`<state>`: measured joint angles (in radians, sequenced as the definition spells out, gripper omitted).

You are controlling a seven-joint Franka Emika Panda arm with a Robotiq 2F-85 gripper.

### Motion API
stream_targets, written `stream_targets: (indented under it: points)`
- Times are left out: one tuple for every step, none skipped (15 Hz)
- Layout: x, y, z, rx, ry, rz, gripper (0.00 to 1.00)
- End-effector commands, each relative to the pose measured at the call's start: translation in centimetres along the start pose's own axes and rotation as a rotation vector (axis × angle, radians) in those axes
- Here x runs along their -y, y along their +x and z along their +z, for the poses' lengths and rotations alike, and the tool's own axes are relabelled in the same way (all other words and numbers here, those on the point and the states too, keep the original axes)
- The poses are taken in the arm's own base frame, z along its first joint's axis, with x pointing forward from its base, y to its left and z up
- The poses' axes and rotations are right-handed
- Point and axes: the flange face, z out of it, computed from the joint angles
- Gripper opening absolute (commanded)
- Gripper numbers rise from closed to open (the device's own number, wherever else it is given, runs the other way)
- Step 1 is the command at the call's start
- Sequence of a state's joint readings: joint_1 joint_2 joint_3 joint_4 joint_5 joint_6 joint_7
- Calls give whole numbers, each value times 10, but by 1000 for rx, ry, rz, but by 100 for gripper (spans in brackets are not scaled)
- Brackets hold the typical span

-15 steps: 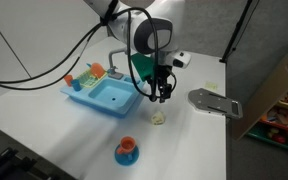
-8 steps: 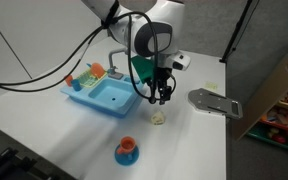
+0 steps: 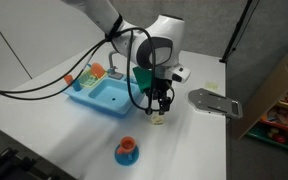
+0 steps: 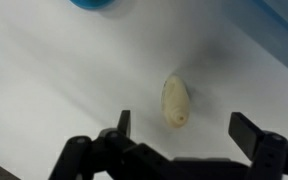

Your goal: Put the white container in the sink

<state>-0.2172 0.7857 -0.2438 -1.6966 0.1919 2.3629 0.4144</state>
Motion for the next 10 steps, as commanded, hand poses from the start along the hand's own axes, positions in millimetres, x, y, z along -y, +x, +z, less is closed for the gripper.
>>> stream_targets:
  points:
    - [6,11,14,-15,-4,28,100]
    - [8,12,17,-18,3,24,100]
    - [9,12,20,-21,7,21,100]
    - [11,13,23,-27,11,17,100]
    - [12,14,26,-38,10,18,100]
    - [13,15,29,-47,9,20,100]
    - [14,15,31,-56,12,20,100]
    - [14,15,35,-65,14,21,100]
    - [15,14,39,-71,13,19,100]
    - [15,14,43,-75,13,18,100]
